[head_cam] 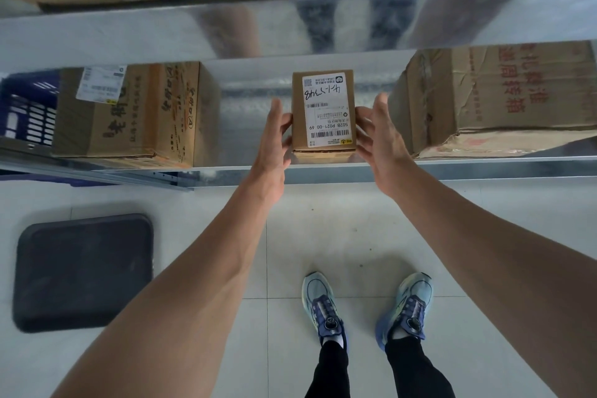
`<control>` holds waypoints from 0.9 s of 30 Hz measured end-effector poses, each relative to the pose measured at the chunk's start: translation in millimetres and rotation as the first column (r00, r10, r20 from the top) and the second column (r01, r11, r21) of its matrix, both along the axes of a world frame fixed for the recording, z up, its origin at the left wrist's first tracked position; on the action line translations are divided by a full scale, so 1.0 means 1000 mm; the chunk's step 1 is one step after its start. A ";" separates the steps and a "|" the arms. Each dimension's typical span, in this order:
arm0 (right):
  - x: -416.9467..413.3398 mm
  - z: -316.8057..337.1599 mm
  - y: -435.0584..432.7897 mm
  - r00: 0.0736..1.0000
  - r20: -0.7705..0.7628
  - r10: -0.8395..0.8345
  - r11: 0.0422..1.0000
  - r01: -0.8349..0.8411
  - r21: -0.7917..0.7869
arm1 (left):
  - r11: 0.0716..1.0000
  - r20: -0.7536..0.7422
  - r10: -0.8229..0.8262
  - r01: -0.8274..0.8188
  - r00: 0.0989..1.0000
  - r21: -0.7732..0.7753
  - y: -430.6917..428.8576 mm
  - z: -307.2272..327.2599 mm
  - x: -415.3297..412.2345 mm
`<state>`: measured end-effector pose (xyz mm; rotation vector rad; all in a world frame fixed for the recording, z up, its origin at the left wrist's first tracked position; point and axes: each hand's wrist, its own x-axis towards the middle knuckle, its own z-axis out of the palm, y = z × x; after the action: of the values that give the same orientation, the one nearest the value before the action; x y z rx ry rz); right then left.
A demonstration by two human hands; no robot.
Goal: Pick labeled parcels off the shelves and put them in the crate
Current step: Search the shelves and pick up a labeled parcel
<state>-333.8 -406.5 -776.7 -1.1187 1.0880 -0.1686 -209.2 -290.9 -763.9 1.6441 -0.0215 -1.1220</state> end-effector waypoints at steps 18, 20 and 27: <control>-0.077 0.106 -0.072 0.996 0.002 -0.092 0.944 0.088 -0.318 | 0.998 0.318 -0.046 0.058 0.947 -0.028 -0.078 0.084 -0.072; -0.101 0.109 -0.093 0.998 -0.009 -0.060 0.941 0.054 -0.334 | 0.995 0.325 -0.083 0.097 0.942 -0.026 -0.093 0.092 -0.097; -0.184 0.101 -0.159 0.995 0.011 -0.095 0.938 0.093 -0.335 | 0.986 0.227 -0.164 0.161 0.960 0.031 -0.132 0.100 -0.160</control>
<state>-517.7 -565.2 -675.5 -1.3716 1.1452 -0.4401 -368.8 -423.3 -663.8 1.8006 -0.3048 -1.0501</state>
